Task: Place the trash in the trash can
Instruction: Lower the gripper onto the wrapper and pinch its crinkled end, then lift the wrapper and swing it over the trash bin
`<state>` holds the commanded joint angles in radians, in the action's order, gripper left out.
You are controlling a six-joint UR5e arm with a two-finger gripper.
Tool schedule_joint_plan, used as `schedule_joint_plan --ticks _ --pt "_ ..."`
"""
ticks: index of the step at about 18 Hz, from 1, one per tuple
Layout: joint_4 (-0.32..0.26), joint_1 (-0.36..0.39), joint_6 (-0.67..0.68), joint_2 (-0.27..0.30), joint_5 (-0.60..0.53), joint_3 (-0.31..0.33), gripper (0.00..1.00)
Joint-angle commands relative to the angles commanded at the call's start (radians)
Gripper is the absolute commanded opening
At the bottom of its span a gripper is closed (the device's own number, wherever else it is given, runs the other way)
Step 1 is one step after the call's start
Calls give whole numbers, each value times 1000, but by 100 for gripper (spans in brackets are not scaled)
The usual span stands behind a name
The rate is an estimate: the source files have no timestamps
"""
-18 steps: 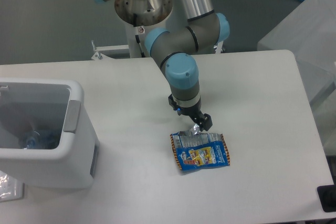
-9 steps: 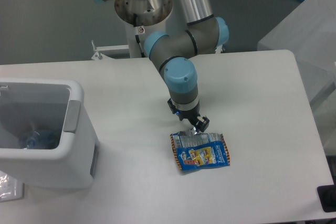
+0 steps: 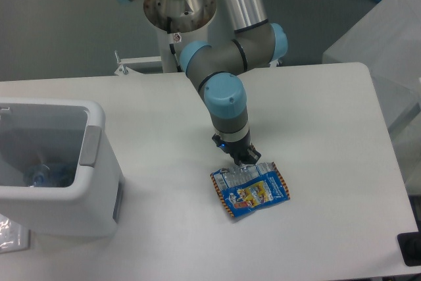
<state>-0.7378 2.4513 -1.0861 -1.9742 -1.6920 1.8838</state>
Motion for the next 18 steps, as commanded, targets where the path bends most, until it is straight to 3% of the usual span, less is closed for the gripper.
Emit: schedule_joint_plan --ticks 6,13,18 --pt "0 -12 67 5 52 -23 0" --pt "0 -8 172 3 150 -97 0" --pt "-2 0 338 43 320 -191 0"
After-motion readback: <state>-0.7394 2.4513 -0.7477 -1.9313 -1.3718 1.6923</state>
